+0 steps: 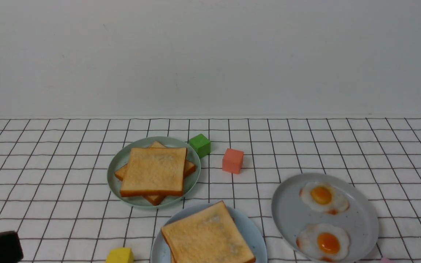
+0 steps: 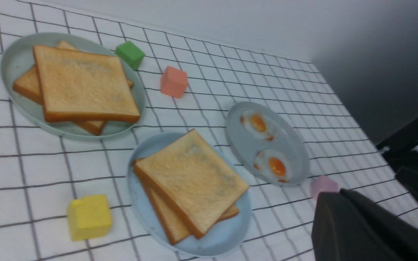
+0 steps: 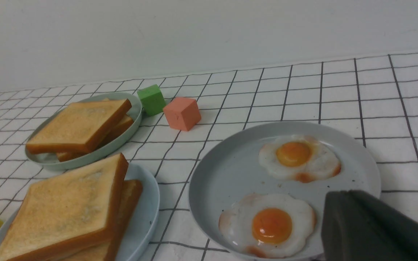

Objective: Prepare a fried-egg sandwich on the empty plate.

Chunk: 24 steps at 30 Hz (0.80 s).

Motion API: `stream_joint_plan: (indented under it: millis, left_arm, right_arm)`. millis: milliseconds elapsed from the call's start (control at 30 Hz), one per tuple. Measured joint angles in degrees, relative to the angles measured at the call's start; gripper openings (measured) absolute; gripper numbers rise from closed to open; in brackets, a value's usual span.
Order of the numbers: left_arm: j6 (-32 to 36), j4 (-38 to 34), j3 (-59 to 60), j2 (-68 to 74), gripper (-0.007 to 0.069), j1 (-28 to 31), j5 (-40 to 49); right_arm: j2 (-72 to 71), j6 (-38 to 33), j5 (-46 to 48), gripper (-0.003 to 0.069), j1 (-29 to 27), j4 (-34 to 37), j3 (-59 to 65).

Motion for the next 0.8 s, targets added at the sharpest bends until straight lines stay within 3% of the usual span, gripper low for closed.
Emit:
stream_joint_plan:
  millis: [267,367,400,500,600,700,800]
  left_arm:
    - [8.5,15.7,3.3,-2.2,-0.0013,0.0,-1.8]
    - [2.1,25.3,10.4,-8.1,-0.0013,0.0,-8.2]
    - [2.1,25.3,10.4,-8.1,-0.0013,0.0,-8.2]
    - [-13.4,34.4,18.9,-14.2,-0.0013,1.9,-12.9]
    - [-20.7,37.2,24.9,-18.1,-0.0013,4.9,-13.5]
    - [-21.8,36.7,32.3,-18.8,-0.0013,8.3,-15.2]
    - [-17.9,34.3,36.3,-18.8,-0.0013,11.0,-16.7]
  right_arm:
    - [0.0,0.0,0.2,0.0007,0.0,0.0,0.0]
    - [0.0,0.0,0.3,0.0007,0.0,0.0,0.0]
    - [0.0,0.0,0.3,0.0007,0.0,0.0,0.0]
    - [0.0,0.0,0.3,0.0007,0.0,0.0,0.0]
    - [0.0,0.0,0.4,0.0007,0.0,0.0,0.0]
    - [0.0,0.0,0.5,0.0007,0.0,0.0,0.0]
    - [0.0,-0.1,0.6,0.0007,0.0,0.0,0.0]
